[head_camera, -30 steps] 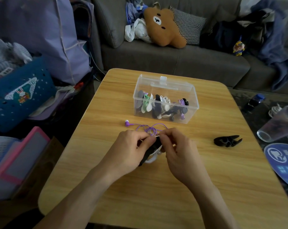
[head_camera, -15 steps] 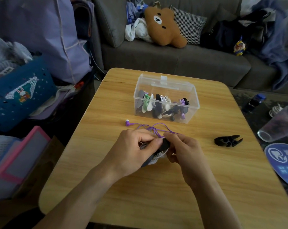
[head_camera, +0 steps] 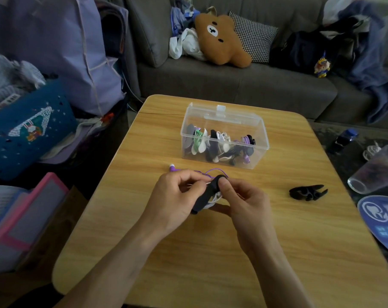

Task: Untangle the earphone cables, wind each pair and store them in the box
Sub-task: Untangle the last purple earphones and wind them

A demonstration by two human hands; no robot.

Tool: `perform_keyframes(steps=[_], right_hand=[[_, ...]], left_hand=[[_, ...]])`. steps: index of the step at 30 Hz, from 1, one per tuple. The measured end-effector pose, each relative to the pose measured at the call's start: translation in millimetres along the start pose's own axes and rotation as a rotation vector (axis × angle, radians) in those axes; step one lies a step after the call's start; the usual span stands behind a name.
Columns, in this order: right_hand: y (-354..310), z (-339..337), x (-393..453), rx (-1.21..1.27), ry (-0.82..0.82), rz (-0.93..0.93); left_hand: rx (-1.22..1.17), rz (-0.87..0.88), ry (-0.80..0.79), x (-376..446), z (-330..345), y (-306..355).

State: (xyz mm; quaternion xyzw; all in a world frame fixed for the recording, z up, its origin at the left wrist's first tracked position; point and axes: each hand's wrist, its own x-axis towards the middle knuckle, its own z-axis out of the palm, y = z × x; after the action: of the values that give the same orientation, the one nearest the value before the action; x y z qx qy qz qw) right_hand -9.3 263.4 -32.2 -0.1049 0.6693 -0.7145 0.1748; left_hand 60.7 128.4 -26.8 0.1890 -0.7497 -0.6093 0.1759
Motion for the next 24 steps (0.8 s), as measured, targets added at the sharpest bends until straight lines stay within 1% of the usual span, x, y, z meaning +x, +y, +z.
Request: perform_keyframes(steps=[3,5,10,11,13,17,20,22,24], right_hand=[[2,-4,4,-0.009,0.113,-0.025],[4,-5,6,0.031,0.162,-0.008],[6,-3,8,0.308,0.229,0.110],[5,-4,8,0.337,0.218,0.119],[-1,-8,7,0.370,0.160,0.145],[-17,-18,7,0.307,-0.033,0.188],[-23,-21,6,0.248,-0.128,0.212],[-26,-20,4,0.204,-0.137,0.192],[-33,-16,6,0.140,-0.063,0.126]], left_hand=[[0.028,0.071,-0.046,-1,2,3],[0.070,0.122,-0.093,-2,4,2],[0.049,0.165,-0.206,-5,5,-1],[0.049,0.190,-0.200,-5,5,-1],[0.046,0.227,-0.140,-7,4,2],[-0.007,0.174,-0.009,-3,-2,0],[0.023,0.165,0.012,2,-7,-2],[-0.011,0.159,0.000,3,-8,-2],[-0.047,0.163,0.020,4,-9,-1]])
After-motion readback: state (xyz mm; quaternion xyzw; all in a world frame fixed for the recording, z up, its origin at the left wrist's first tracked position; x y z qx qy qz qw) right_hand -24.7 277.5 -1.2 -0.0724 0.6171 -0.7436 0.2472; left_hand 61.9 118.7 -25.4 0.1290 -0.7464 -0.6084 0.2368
